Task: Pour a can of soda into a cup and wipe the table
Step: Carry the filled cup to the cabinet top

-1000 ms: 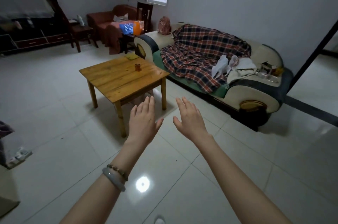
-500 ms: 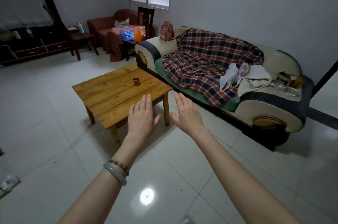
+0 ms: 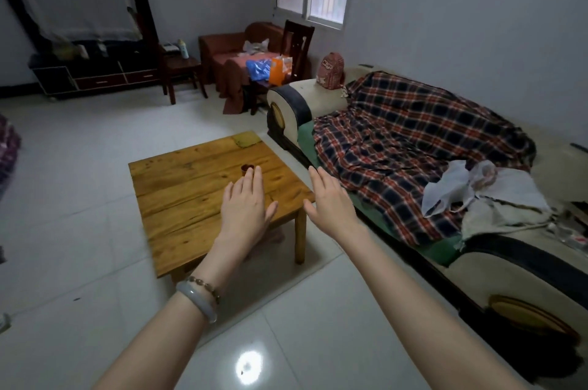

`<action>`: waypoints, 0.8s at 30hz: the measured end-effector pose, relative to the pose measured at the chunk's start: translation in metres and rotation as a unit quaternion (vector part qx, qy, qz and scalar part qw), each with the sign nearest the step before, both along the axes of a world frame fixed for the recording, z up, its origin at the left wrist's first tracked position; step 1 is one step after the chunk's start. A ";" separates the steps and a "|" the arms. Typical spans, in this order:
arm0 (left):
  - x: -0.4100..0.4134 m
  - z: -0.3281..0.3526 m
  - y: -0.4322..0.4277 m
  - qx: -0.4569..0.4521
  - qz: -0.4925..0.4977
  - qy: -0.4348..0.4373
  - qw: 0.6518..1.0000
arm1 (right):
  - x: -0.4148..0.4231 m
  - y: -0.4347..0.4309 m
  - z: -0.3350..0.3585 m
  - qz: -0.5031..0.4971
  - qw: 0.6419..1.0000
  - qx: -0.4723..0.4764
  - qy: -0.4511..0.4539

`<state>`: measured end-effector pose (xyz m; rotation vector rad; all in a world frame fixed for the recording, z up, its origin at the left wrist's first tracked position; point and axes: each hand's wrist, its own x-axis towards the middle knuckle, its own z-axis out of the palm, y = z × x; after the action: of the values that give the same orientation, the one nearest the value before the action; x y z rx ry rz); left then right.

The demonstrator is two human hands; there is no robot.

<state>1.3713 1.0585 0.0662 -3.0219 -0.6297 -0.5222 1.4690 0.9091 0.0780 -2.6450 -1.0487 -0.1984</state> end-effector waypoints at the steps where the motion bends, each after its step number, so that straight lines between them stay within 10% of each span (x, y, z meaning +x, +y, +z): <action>1: 0.016 -0.001 0.004 -0.002 0.008 -0.002 1.000 | 0.018 0.005 0.000 0.006 1.000 -0.001 -0.002; 24: 0.293 -0.060 0.236 -0.055 0.109 0.018 0.992 | 0.334 0.249 -0.061 0.111 0.993 0.002 0.047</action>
<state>1.6642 1.2942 0.0066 -3.0000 -1.0030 -0.4367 1.8033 1.1585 0.0175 -2.4815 -1.2957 -0.0279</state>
